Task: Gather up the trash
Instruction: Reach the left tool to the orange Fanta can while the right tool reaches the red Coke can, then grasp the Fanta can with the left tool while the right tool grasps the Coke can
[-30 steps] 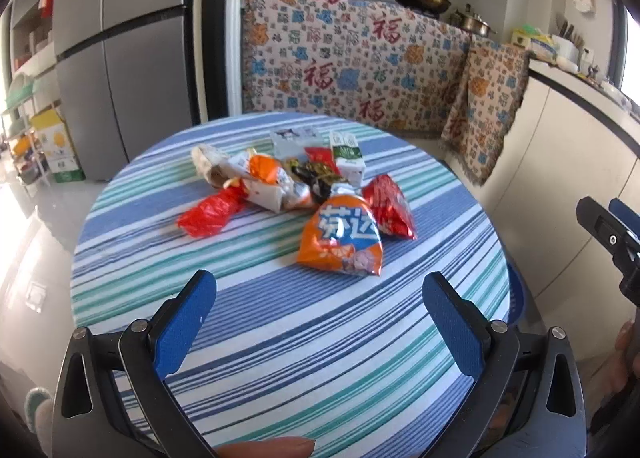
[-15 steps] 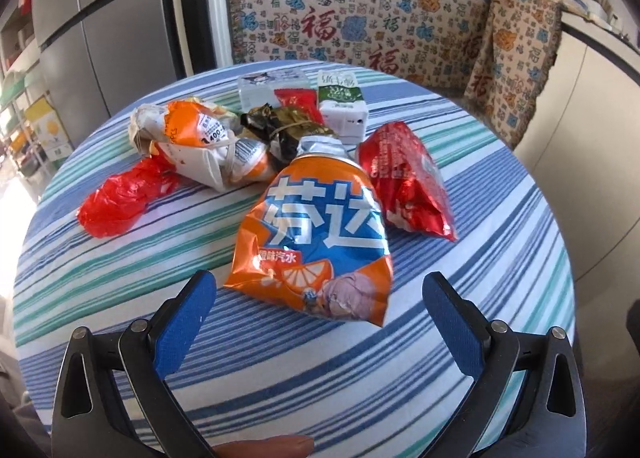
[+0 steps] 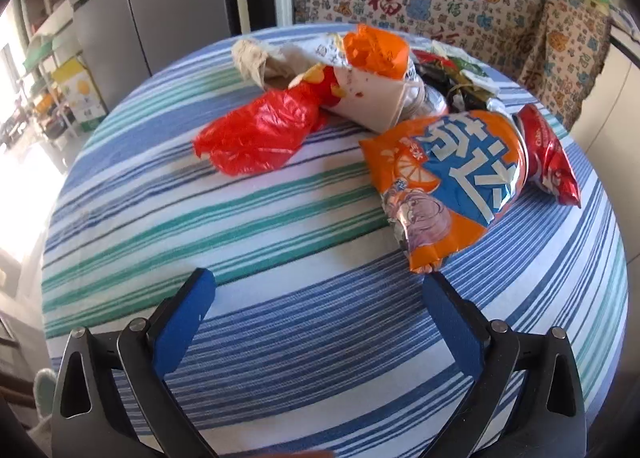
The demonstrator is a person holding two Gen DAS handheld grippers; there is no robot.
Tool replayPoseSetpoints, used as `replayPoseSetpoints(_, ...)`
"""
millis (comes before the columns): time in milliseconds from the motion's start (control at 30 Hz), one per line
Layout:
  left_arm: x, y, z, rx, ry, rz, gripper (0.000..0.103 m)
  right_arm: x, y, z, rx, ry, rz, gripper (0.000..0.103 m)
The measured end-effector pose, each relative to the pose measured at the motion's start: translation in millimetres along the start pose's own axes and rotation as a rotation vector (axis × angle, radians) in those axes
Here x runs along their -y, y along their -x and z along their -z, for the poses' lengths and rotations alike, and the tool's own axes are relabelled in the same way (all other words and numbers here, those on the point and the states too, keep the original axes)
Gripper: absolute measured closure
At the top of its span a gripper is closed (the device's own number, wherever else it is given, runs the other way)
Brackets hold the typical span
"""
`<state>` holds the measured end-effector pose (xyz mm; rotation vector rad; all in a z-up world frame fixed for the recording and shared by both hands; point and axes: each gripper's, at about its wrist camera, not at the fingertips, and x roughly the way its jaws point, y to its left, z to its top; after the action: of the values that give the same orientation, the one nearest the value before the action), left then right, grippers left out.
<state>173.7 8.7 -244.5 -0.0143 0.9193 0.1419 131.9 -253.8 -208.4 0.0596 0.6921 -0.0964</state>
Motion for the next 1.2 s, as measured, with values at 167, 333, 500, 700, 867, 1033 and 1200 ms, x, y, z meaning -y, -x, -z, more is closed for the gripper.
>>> replayPoseSetpoints(167, 9.7, -0.6, 2.6, -0.016, -0.072, 0.056, 0.001, -13.3, -2.2, 3.0, -0.015, 0.022, -0.054, 0.0)
replayPoseSetpoints(333, 12.2, 19.1, -8.7, 0.032, -0.019, 0.296, 0.001, -13.2, -4.3, 5.1, -0.022, 0.01, -0.055, 0.0)
replayPoseSetpoints(500, 38.0, 1.1, -47.9, -0.056, -0.022, 0.327, 0.001, -15.1, -2.8, -5.4, -0.002, 0.009, -0.069, 0.0)
replayPoseSetpoints(700, 42.9, -22.9, -69.7, -0.144, 0.005, 0.279, 0.002, -16.0, -19.5, -34.8, 0.04, 0.014, -0.106, 0.0)
replayPoseSetpoints(867, 26.1, -39.5, -71.3, -0.211, 0.116, 0.403, 0.017, -47.7, -75.2, -53.8, -0.083, 0.155, -0.298, 0.0)
replayPoseSetpoints(1033, 29.9, -31.0, -62.8, -0.178, 0.066, 0.383, 0.018, -99.0, -118.7, -56.4, -0.126, 0.343, -0.237, 0.001)
replayPoseSetpoints(1200, 25.1, -24.4, -55.1, -0.155, 0.048, 0.364, 0.018, -118.5, -135.7, -68.0, -0.102, 0.366, -0.157, 0.001)
